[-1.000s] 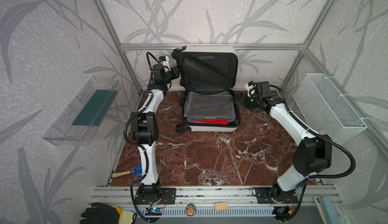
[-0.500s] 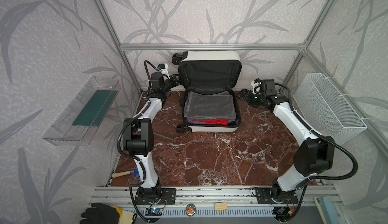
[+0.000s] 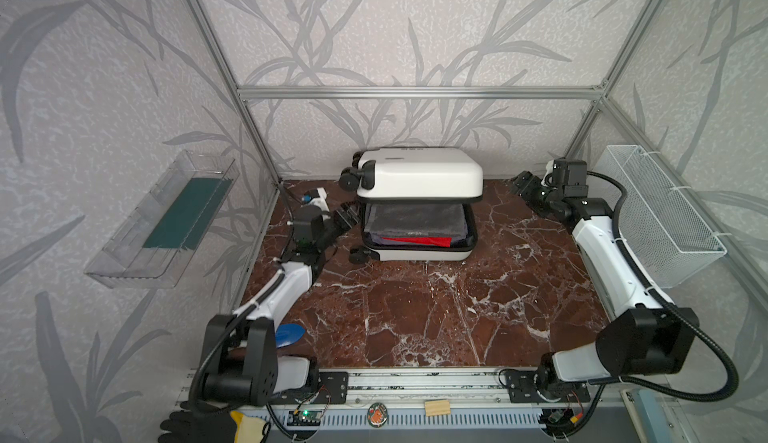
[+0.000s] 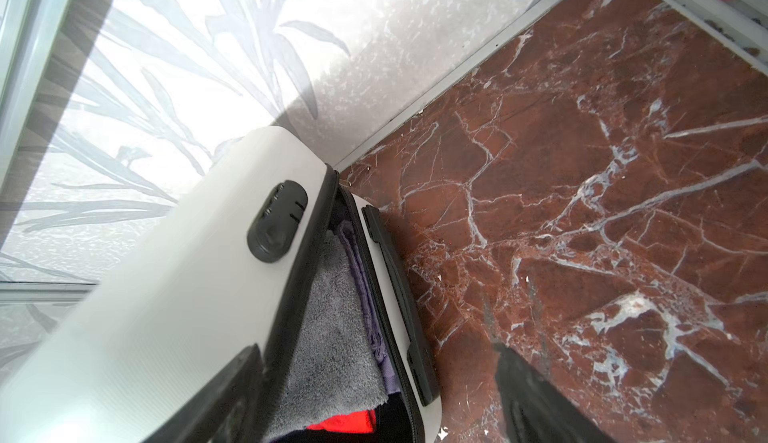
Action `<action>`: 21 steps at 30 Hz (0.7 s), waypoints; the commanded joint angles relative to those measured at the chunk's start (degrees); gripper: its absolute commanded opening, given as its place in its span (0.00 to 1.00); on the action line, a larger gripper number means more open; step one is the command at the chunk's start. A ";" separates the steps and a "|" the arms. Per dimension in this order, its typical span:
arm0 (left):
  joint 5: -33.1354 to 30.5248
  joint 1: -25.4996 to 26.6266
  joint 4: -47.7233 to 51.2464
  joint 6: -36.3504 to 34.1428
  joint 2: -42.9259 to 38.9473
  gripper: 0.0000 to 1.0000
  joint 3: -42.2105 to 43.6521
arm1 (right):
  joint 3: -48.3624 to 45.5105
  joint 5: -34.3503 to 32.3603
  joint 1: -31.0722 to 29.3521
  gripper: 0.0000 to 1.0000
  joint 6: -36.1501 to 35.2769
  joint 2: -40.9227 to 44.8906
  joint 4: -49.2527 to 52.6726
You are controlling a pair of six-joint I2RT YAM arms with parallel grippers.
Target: Pack the luggage
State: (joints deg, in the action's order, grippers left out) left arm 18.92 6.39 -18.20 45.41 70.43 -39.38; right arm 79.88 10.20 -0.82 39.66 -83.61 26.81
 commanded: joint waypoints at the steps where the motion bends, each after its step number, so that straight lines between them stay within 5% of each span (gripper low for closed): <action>1: -12.84 1.08 8.94 1.29 -10.61 0.88 2.25 | -1.19 1.64 -0.53 0.87 0.72 1.06 -0.55; 9: -17.87 0.66 20.12 -2.00 -19.98 0.92 0.97 | -4.55 4.91 -3.31 0.87 -0.01 1.70 -1.80; 21: 2.35 -1.90 26.35 -13.07 6.57 0.94 -23.73 | -11.16 7.77 -7.54 0.88 -1.71 3.58 -3.25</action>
State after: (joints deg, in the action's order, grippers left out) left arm 13.85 5.06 4.21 37.95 73.41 -57.08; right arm 69.58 16.78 -8.51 38.98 -82.52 24.62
